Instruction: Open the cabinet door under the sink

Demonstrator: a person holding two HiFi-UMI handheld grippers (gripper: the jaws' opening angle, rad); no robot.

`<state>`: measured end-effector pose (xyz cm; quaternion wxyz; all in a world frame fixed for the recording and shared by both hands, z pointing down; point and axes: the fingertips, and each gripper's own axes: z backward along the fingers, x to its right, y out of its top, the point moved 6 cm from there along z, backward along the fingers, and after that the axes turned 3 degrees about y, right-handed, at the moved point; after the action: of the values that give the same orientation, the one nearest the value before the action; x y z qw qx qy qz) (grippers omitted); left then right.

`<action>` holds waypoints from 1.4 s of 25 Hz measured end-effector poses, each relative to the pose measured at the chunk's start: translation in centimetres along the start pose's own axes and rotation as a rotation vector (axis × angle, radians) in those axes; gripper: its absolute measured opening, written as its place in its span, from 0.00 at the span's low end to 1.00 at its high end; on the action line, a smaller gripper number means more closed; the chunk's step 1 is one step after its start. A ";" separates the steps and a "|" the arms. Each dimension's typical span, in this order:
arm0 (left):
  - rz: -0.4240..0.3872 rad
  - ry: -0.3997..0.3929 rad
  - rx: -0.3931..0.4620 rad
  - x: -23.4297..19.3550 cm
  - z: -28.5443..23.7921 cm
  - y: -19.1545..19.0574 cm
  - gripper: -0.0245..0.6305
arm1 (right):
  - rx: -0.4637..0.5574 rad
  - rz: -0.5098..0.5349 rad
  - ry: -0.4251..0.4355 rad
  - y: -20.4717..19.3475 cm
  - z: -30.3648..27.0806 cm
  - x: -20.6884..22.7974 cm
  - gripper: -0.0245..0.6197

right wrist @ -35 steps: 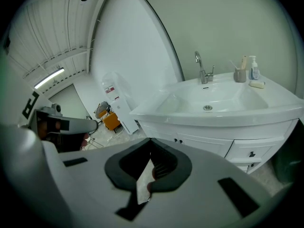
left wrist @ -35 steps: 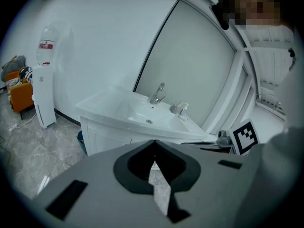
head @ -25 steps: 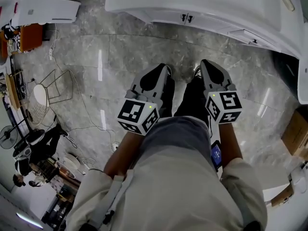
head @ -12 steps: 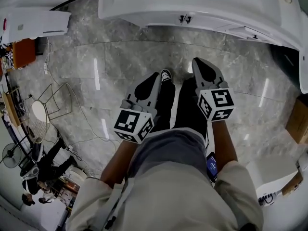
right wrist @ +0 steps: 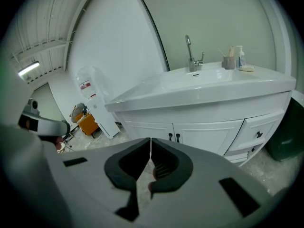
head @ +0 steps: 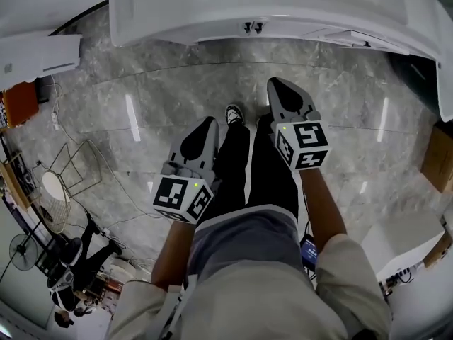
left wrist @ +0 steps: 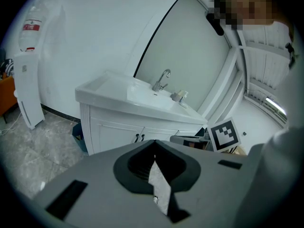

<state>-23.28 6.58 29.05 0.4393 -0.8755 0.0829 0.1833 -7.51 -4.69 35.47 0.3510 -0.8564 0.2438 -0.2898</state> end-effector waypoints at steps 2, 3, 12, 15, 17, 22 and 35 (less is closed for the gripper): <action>0.006 0.000 -0.005 -0.2 -0.7 -0.3 0.04 | -0.011 -0.007 -0.028 -0.5 -0.7 0.9 0.05; 0.009 -0.003 -0.008 -0.2 -1.0 -0.4 0.04 | -0.020 -0.011 -0.045 -0.7 -1.0 1.4 0.06; -0.038 -0.021 -0.044 -0.1 -3.0 -2.4 0.04 | -0.053 -0.028 -0.133 -3.0 -3.3 4.3 0.06; -0.076 0.000 -0.055 -0.3 -3.3 -3.0 0.04 | -0.054 -0.034 -0.145 -3.7 -4.6 4.9 0.06; -0.078 0.008 -0.062 -0.6 -3.5 -3.7 0.04 | -0.052 -0.037 -0.152 -4.1 -5.5 5.1 0.06; -0.060 0.006 -0.072 -1.2 -3.8 -5.1 0.04 | -0.033 -0.042 -0.142 -4.8 -7.6 5.4 0.10; -0.053 -0.009 -0.117 -2.3 -4.7 -8.1 0.04 | -0.008 -0.045 -0.190 -6.4 -12.6 7.1 0.12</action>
<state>-21.72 7.64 38.46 0.3923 -0.9009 0.0470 0.1799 -9.49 -10.82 49.86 0.3627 -0.8866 0.1910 -0.2142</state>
